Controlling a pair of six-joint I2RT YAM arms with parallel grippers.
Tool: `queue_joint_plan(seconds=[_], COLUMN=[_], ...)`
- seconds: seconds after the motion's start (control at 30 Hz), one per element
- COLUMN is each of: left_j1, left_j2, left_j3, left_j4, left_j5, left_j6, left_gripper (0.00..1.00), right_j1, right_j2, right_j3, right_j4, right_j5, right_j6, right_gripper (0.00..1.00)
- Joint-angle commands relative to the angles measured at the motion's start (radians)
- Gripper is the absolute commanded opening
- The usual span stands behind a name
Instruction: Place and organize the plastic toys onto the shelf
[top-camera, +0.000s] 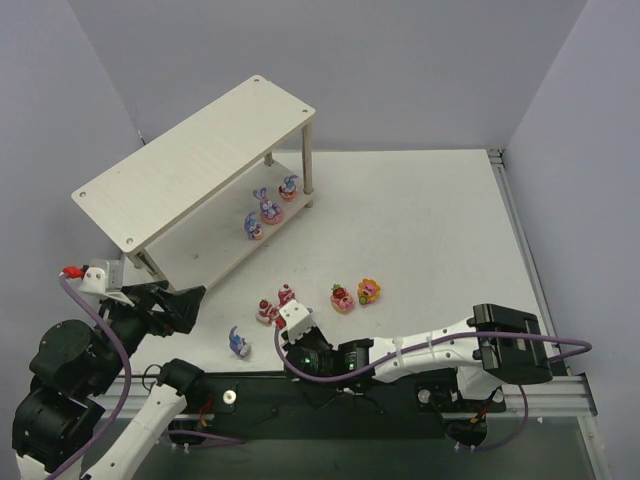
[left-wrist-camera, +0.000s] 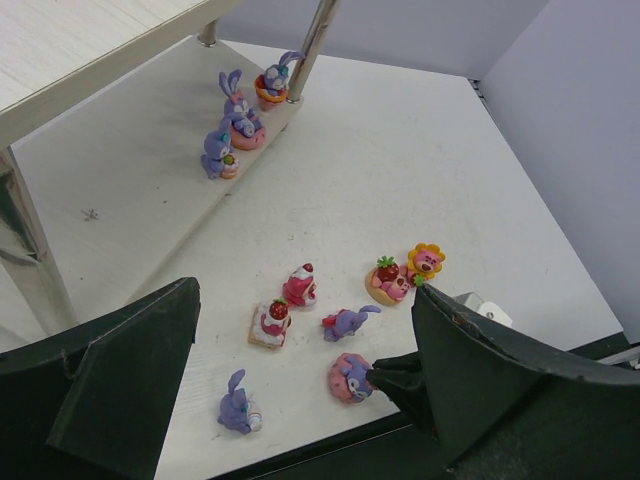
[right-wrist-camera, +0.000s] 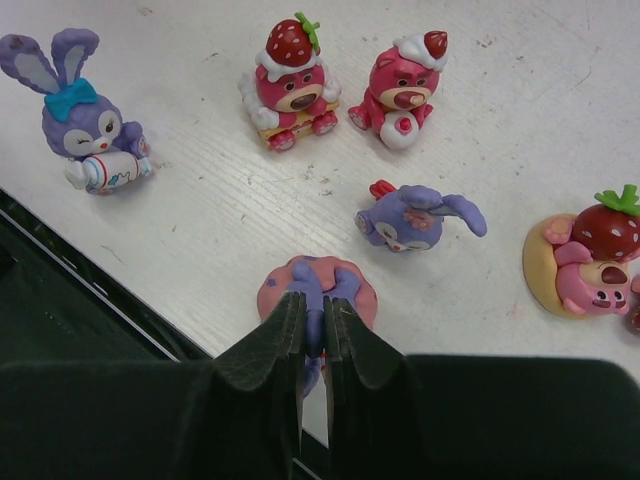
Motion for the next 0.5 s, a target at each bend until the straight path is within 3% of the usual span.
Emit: queue_joint_plan(seconds=[0.0,0.27,0.47], left_j1=[-0.003,-0.003,-0.003], left_j2=[0.003,0.035,0.048], left_j3=[0.019,0.045,0.056], left_j4=[0.008,0.014,0.071], left_j5=[0.01,-0.051,-0.102], left_j6=[0.023,0.038,0.043], left_gripper=[0.97,0.97,0.97], right_j1=[0.003,-0.02,-0.145], right_j2=[-0.052,-0.194,-0.149], right_j3=[0.036,0.122,0.249], right_j4=[0.011,0.019,0.059], right_j5=[-0.012,-0.123,-0.312], right_j6=[-0.085,-0.329,-0.508], right_gripper=[0.0,0.0,0.0])
